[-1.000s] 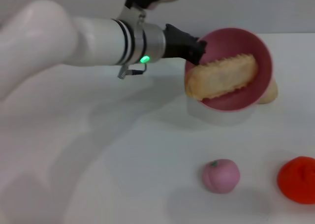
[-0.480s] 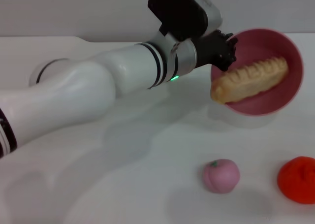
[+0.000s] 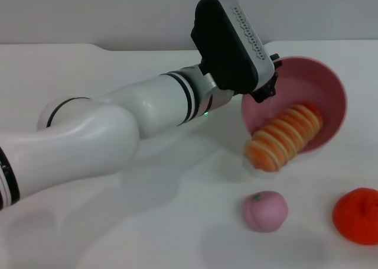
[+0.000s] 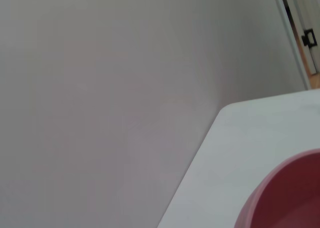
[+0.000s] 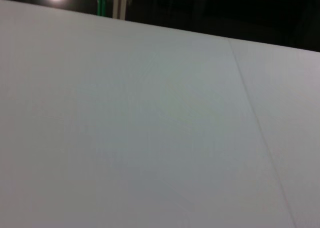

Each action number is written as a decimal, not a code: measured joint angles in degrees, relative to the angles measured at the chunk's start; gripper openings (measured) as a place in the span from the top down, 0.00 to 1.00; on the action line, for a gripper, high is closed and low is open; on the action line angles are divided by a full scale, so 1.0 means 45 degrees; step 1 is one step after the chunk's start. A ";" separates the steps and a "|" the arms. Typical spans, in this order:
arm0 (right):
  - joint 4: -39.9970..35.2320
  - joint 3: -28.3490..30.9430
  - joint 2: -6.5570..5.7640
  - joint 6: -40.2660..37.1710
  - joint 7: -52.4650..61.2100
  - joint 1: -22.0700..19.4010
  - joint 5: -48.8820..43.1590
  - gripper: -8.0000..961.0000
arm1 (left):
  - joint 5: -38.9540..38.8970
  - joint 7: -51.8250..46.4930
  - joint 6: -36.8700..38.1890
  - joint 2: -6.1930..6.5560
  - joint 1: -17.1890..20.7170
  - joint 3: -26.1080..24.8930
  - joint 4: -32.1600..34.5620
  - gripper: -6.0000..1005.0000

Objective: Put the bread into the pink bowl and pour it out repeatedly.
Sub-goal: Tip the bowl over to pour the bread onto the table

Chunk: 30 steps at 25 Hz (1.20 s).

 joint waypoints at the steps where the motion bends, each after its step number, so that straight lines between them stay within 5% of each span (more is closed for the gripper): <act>1: 0.0000 -0.0080 0.0010 -0.0078 0.0000 -0.0020 -0.0002 0.43 | 0.0001 0.0085 -0.0038 -0.0002 0.0000 0.0034 -0.0051 0.95; 22: 0.0002 -0.0535 0.0033 -0.0432 -0.0004 0.0038 0.0052 0.43 | 0.0006 0.2451 -0.4755 -0.0028 0.0374 0.1714 -0.0331 0.95; 24: 0.0000 -0.0534 0.0033 -0.0431 -0.0003 0.0040 0.0075 0.43 | 0.0008 0.2894 -0.6563 -0.0033 0.0545 0.2636 -0.0278 0.95; 30: -0.0002 -0.0534 0.0033 -0.0435 -0.0002 0.0059 0.0097 0.43 | 0.0007 0.3976 -0.8156 -0.0033 0.0695 0.3433 -0.0229 0.95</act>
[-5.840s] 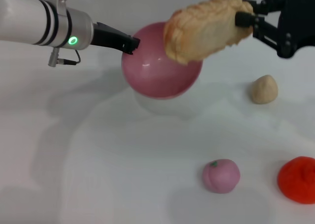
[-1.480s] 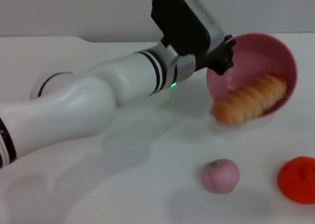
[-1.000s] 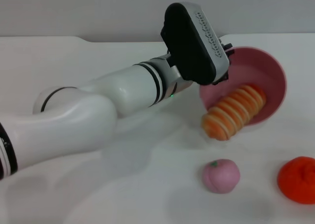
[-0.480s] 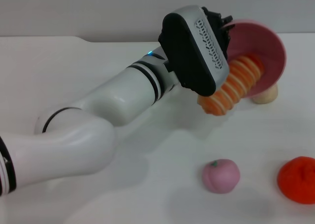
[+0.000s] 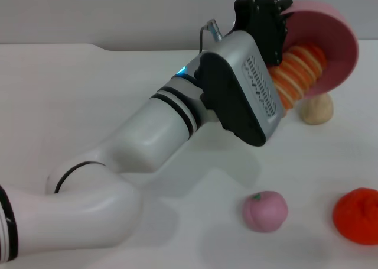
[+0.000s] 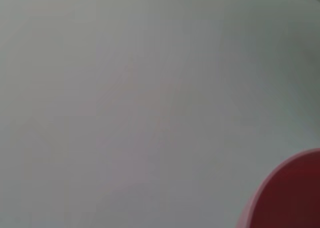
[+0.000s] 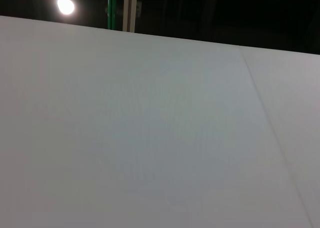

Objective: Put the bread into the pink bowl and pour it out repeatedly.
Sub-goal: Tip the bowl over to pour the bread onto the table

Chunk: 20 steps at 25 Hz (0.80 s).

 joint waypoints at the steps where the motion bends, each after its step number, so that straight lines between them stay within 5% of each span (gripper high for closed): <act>1: -0.0006 0.0000 0.0000 -0.0004 0.0001 0.0005 0.0002 0.43 | 0.0001 0.0253 -0.0220 0.0000 0.0032 0.0090 0.0002 0.95; 20: -0.0212 -0.0147 -0.0001 -0.0012 0.0095 0.0135 0.0017 0.43 | 0.0021 0.2782 -0.2936 0.0001 0.0396 0.1027 0.0295 0.95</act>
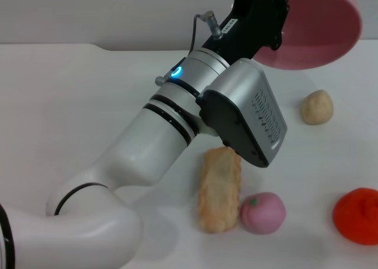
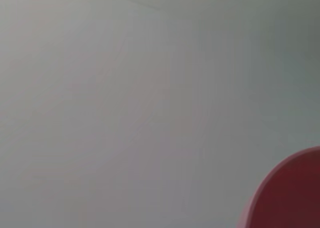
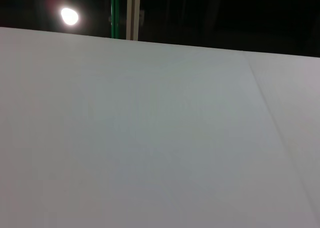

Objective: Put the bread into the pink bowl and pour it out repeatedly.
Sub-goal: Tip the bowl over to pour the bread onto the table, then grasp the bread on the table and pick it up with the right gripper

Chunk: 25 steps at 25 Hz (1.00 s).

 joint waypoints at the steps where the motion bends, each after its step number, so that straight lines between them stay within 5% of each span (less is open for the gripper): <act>1: -0.0001 -0.0026 0.0000 0.0010 -0.0001 0.0016 0.0000 0.43 | 0.0000 -0.0094 0.0016 0.0000 -0.0025 -0.0002 -0.0015 0.95; 7: 0.0137 -0.0146 -0.0029 0.0113 -0.0043 0.0169 0.0000 0.43 | -0.0072 -0.2026 0.1394 0.0030 -0.0185 -0.1072 0.0211 0.95; 13: 0.0384 -0.0147 -0.0042 0.0133 -0.0072 0.0280 -0.0003 0.43 | -0.0066 -0.4586 0.5511 0.0092 -0.0980 -0.3723 0.0291 0.95; 25: 0.1846 -0.0082 -0.0082 0.0161 -0.0078 0.0856 -0.0049 0.43 | -0.0146 -0.6364 1.1769 0.0114 -0.3035 -0.9094 -0.0647 0.95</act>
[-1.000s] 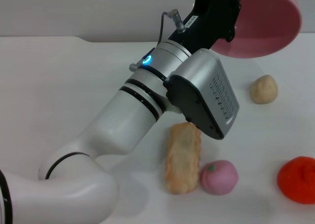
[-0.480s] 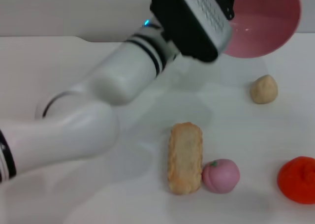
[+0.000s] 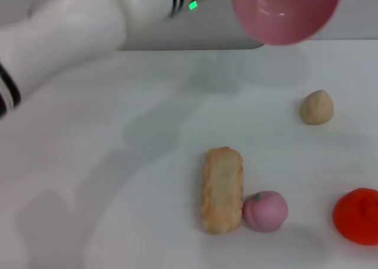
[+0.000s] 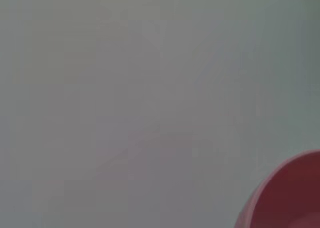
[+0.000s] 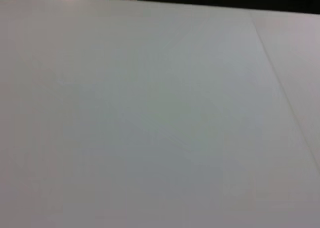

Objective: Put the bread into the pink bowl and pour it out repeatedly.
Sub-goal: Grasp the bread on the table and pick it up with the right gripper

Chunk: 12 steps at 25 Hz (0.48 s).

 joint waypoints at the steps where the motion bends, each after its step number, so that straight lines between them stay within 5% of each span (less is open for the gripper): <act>1: 0.0122 0.0021 -0.0006 0.0014 -0.0002 0.0053 0.0007 0.43 | -0.0014 -0.0025 0.0667 0.0012 -0.0306 -0.0674 -0.0260 0.95; 12: -0.0456 0.0007 -0.0109 0.4148 0.1149 0.0058 -0.0132 0.44 | 0.0620 0.0155 0.8442 0.0397 -0.1613 -0.8190 -0.0941 0.95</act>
